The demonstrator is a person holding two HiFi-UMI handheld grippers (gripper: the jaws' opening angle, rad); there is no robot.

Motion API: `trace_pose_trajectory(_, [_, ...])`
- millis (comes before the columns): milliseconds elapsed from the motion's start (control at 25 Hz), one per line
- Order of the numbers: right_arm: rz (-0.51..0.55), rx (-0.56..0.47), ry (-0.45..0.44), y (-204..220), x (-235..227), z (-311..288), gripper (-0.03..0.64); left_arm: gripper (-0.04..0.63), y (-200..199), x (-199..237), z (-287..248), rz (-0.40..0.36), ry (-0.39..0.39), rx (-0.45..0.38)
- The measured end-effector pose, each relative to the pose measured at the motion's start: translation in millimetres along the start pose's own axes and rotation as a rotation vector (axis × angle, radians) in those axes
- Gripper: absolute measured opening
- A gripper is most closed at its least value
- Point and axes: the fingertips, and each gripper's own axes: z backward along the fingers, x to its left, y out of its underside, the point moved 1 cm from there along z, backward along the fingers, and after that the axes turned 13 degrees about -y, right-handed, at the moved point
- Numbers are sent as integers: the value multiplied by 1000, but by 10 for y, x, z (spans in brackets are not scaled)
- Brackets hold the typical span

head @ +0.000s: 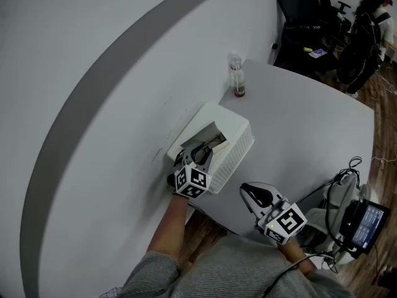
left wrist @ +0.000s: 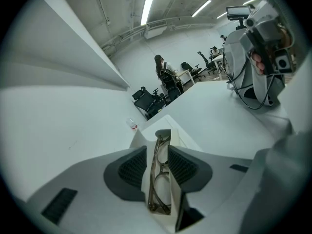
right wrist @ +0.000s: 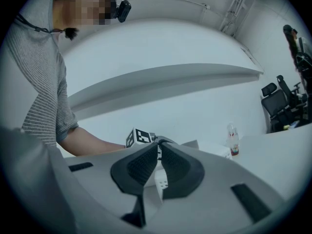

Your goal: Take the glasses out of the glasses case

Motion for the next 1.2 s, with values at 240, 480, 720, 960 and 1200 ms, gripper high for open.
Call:
trace_pose_trajectory(240, [-4,-2,1,1,-16,1,17,140,23,5,-60,-29,-5,23])
trace_pose_trajectory(480, [-5,-5,3,-2,-35,4,17,140,57,5,-103,-69,-4,47])
trace_pose_trajectory(720, [-10,-6,0,8,-41,-14,17,140,73,24,-151,-106,-5,70])
trace_pose_trajectory(960, [-12,-6,-3,9,-45,-12,17,138,74,33,-161,-115,-4,87])
trace_pose_trajectory(1200, [-12,-1,-8,15,-37,-42,17,110,115,34,-179,-95,45,120])
